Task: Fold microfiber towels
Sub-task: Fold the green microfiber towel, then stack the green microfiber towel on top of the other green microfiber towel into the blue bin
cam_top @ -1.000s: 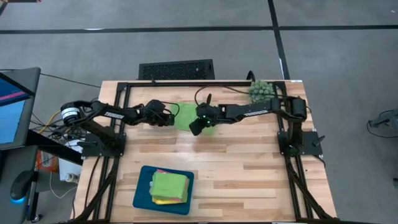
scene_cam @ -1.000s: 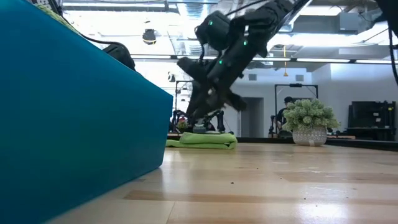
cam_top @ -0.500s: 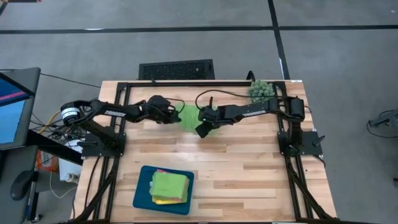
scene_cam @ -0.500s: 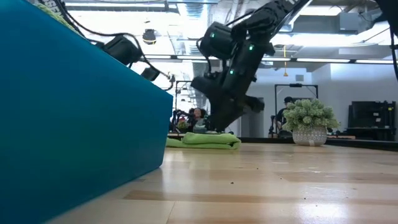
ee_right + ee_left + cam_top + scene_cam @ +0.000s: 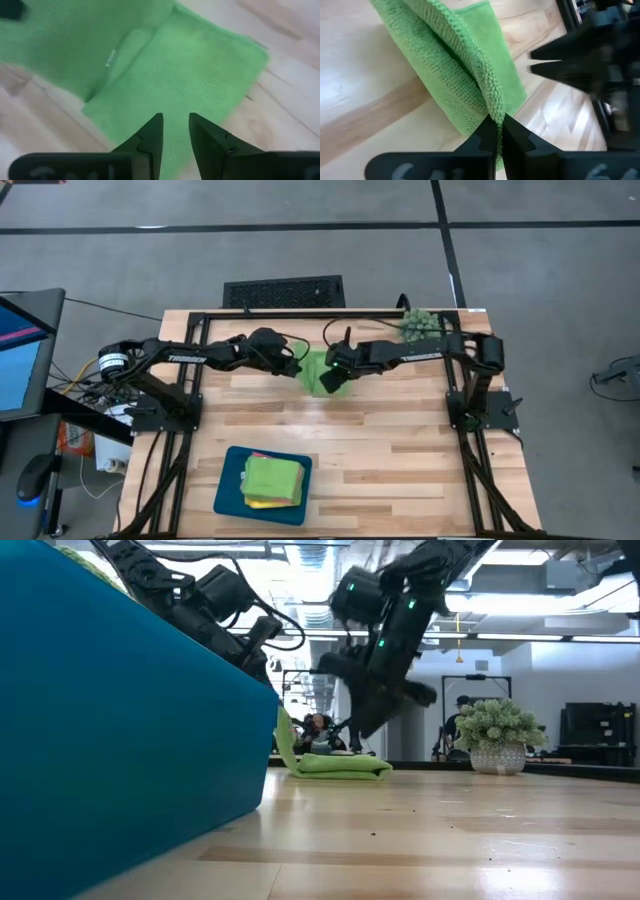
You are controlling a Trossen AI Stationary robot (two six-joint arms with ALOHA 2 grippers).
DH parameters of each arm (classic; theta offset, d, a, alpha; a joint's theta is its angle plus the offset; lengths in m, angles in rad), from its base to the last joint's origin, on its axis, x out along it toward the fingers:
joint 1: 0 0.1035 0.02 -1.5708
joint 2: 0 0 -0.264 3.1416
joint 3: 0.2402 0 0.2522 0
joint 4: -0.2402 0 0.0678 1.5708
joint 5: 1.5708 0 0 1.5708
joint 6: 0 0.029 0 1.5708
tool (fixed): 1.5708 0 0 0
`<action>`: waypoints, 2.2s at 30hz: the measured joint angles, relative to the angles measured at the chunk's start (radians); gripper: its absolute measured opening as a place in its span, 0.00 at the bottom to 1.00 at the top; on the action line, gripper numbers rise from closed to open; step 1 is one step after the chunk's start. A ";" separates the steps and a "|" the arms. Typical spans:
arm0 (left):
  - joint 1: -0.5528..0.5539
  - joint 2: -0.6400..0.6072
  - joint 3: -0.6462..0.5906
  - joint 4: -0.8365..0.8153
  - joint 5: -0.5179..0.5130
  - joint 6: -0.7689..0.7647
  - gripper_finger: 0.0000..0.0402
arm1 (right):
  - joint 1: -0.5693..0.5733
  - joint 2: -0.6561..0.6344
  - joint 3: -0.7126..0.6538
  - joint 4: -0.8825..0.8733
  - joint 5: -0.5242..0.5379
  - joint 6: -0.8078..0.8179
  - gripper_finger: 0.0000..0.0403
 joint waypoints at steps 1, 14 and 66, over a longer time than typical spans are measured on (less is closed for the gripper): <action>-0.005 0.000 0.003 -0.001 -0.012 0.000 0.00 | 0.001 -0.020 0.000 -0.015 0.005 0.005 0.29; -0.029 0.158 0.077 0.068 0.025 -0.049 0.00 | 0.007 -0.067 0.000 -0.134 0.047 0.065 0.29; 0.136 0.148 0.379 -0.308 0.165 0.304 0.44 | 0.123 -0.122 -0.109 0.082 -0.043 0.123 0.32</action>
